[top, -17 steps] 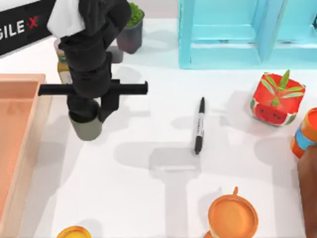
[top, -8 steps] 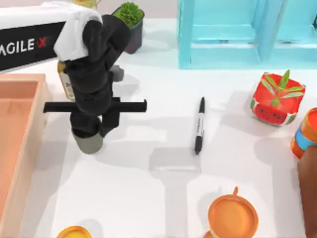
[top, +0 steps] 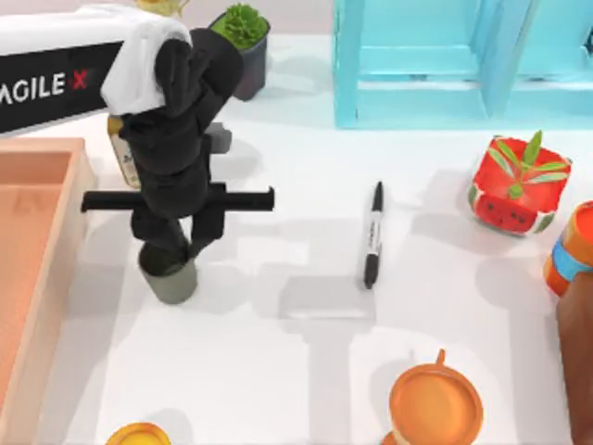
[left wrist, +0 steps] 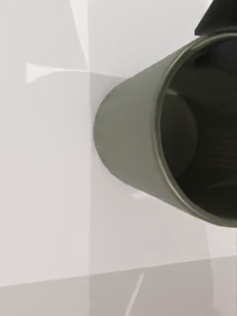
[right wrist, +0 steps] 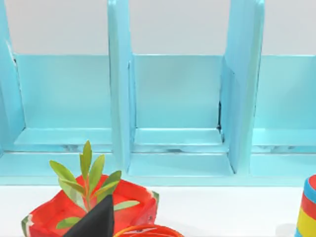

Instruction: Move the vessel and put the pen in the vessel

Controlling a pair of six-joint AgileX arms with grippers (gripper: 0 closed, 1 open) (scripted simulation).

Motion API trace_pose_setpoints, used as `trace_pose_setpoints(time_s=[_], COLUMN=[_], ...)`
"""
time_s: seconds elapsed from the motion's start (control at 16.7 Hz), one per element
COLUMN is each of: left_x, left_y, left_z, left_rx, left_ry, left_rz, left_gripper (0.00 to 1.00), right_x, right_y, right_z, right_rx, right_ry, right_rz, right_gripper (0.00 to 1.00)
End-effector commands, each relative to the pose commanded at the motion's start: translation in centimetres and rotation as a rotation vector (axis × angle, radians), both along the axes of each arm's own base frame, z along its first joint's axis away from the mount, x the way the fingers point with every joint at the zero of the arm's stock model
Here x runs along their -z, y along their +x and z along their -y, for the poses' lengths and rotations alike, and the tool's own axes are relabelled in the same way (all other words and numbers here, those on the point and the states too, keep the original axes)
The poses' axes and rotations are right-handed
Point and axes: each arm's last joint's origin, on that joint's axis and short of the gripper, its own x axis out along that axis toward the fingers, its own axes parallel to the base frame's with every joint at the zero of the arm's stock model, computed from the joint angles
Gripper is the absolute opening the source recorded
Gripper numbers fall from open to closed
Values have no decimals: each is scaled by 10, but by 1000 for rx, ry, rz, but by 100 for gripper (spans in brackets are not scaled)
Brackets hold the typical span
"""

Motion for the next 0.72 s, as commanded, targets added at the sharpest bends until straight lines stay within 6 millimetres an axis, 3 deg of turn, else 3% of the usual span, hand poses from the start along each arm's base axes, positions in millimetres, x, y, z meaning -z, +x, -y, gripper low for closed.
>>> trace_pose_setpoints(time_s=[0.54,0.72], left_x=[0,0], left_y=[0,0], left_z=[0,0], left_rx=[0,0], left_ry=[0,0], left_rz=[0,0], left_gripper=[98,100], right_x=[0,0], right_y=[0,0], right_z=[0,0], right_rx=[0,0], right_ry=[0,0], right_rz=[0,0], right_gripper=[100,100])
